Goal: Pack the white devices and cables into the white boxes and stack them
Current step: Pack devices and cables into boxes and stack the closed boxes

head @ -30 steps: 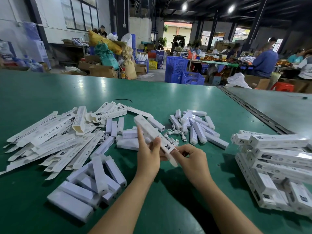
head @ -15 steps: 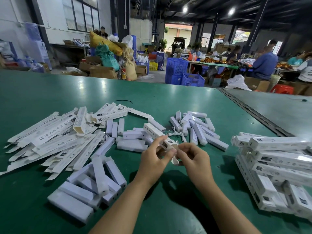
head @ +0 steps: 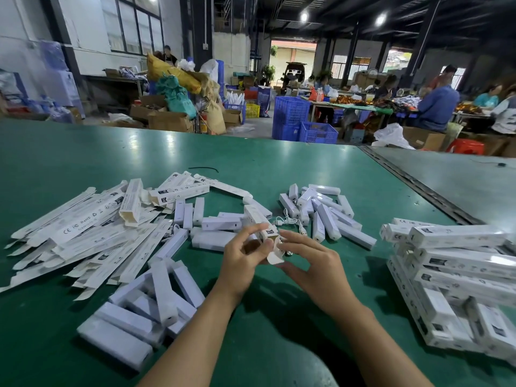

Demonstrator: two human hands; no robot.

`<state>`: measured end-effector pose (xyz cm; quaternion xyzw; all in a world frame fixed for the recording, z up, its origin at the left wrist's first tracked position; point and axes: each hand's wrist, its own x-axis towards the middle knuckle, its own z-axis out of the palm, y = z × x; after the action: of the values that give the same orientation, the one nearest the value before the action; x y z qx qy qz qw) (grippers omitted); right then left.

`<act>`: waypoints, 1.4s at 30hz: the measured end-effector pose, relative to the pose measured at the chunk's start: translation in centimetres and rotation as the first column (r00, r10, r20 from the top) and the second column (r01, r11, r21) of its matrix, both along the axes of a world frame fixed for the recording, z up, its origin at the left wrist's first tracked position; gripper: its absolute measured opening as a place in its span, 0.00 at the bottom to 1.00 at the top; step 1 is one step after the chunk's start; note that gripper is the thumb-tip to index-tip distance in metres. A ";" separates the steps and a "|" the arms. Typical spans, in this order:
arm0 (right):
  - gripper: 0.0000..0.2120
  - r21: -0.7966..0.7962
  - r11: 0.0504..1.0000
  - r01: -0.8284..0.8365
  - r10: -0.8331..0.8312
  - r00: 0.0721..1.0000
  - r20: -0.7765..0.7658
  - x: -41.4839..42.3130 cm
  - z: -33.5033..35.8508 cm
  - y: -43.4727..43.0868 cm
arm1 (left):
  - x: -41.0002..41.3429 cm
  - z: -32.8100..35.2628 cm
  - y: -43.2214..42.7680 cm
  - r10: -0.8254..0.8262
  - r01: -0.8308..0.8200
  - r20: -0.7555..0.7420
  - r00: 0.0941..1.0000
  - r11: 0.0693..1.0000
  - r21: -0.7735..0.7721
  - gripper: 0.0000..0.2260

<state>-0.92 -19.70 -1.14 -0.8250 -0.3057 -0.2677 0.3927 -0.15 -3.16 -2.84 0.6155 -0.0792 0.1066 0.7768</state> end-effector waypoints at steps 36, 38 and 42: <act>0.06 0.153 0.988 0.032 -0.046 0.995 0.087 0.2 -0.5 0.3 | -0.7 -0.3 -0.6 -0.073 0.064 0.057 0.996 0.987 0.149 0.14; 0.06 0.160 0.986 0.035 -0.047 0.996 0.075 0.3 -0.5 0.2 | -0.6 -0.3 -0.6 -0.081 0.072 0.049 0.996 0.985 0.159 0.15; 0.09 0.253 0.965 0.061 -0.052 0.998 -0.043 0.3 -0.7 0.2 | -0.6 -0.3 -0.8 -0.081 0.074 0.034 0.996 0.985 0.159 0.10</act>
<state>-0.64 -19.49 -1.81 -0.7810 -0.2380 -0.3009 0.4929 -0.71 -3.91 -3.16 0.6691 -0.1269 0.0821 0.7276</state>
